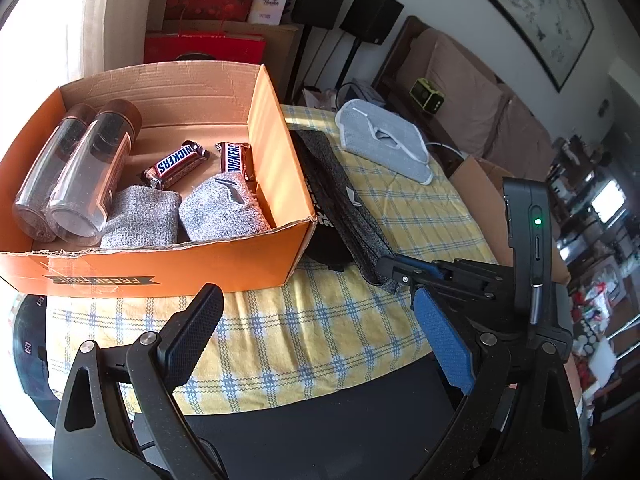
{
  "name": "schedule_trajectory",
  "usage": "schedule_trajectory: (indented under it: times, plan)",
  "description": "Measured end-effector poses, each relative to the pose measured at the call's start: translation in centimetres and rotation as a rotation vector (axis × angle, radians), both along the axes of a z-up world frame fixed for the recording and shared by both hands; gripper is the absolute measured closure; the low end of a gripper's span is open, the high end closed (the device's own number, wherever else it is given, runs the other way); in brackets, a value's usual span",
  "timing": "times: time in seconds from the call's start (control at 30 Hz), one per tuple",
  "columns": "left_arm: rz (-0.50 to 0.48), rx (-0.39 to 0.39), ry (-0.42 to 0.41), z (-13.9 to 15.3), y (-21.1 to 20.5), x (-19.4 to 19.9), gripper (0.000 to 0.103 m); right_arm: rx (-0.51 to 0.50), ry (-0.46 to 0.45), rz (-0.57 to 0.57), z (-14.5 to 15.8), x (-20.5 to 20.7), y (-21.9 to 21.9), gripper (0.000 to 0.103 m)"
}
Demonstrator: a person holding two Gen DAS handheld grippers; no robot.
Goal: Organize objects
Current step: 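Grasp the end of the grey knit headband with the right tool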
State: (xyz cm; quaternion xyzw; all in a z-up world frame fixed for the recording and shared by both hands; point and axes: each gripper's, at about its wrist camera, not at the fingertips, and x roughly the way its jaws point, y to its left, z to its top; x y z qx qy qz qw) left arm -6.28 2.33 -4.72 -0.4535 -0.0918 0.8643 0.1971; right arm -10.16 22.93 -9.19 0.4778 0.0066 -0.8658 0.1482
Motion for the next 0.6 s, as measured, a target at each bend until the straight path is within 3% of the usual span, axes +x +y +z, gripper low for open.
schedule_trajectory:
  times: [0.2, 0.6]
  plan:
    - [-0.069, -0.004, -0.007, -0.2, 2.5, 0.9, 0.007, 0.048, -0.002, -0.01, 1.0, 1.9, 3.1, 0.095]
    - [-0.144, 0.105, -0.09, -1.2, 7.7, -0.2, 0.007, 0.057, -0.018, -0.064, 1.1, 4.9, 7.6, 0.094]
